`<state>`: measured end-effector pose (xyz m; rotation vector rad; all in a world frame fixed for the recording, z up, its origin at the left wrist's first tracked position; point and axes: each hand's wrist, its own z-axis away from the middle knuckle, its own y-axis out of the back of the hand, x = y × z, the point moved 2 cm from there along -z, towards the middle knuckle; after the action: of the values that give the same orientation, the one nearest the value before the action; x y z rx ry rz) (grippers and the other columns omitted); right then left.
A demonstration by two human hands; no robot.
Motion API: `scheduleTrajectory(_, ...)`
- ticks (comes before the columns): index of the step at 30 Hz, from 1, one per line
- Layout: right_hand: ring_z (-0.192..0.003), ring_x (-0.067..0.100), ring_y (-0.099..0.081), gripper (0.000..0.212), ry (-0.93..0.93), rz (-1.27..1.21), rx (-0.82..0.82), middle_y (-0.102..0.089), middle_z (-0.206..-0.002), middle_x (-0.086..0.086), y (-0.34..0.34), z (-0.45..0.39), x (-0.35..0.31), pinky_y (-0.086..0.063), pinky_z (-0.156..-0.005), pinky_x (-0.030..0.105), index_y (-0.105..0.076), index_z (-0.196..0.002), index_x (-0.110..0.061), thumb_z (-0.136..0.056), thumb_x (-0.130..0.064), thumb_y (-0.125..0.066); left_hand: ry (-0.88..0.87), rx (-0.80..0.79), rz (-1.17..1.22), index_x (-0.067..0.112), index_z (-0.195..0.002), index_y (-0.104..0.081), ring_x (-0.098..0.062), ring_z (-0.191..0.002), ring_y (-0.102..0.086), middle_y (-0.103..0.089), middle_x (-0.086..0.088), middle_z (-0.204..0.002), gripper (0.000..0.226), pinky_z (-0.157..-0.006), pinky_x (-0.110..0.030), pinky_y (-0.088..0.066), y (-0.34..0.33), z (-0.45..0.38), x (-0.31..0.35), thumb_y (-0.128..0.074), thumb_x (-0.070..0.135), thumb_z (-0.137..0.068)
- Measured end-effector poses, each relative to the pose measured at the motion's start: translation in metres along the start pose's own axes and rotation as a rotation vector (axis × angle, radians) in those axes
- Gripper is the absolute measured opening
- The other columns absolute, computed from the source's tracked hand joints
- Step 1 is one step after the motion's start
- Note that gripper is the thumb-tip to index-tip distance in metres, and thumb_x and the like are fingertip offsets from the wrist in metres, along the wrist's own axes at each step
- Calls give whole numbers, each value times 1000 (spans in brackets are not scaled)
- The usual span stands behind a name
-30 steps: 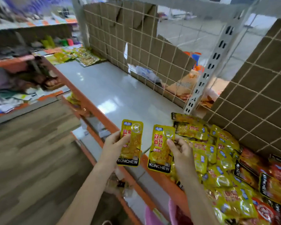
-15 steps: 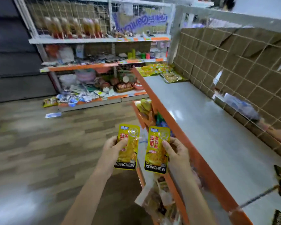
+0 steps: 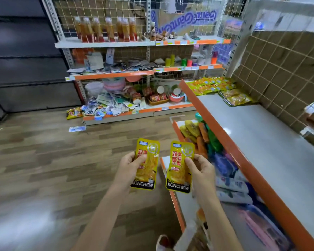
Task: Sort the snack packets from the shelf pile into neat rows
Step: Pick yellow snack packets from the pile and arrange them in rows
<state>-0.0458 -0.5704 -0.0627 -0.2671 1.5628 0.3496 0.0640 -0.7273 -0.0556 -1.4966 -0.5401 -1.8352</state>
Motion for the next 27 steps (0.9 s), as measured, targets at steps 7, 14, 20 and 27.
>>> scheduleTrajectory(7, -75, 19, -66, 13, 3, 6, 54, -72, -78, 2, -22, -115, 16, -54, -78, 49, -64, -82, -19, -89, -9, -63, -19, -36, -47, 6, -78, -61, -5, -49, -60, -64, 1, -59, 15, -47, -16, -48, -32, -113, 17, -54, 3, -91)
scheduleTrajectory(14, -76, 23, -69, 9, -34, -43, 165, -74, -78, 5, -12, -233, 16, -56, -76, 50, -66, -84, -16, -88, -8, -64, 6, -140, -104, 6, -80, -61, -17, -59, -60, -63, -7, -70, 11, -54, -23, -50, -103, -233, 47, -57, 7, -90)
scheduleTrajectory(20, -70, 20, -67, 11, -48, -103, 347, -73, -74, 6, 26, -288, 9, -54, -72, 43, -66, -82, -14, -90, -7, -61, -10, -344, -127, 4, -80, -62, -7, -49, -59, -64, -3, -64, 13, -47, -16, -47, -182, -296, 65, -54, 2, -90)
scheduleTrajectory(27, -68, 13, -64, 12, -40, -60, 638, -71, -72, 2, 78, -325, 6, -52, -68, 30, -64, -83, -17, -90, -9, -61, -157, -602, -279, 7, -83, -63, -9, -68, -54, -59, 4, -70, 10, -64, -22, -43, -271, -357, 73, -61, 14, -89)
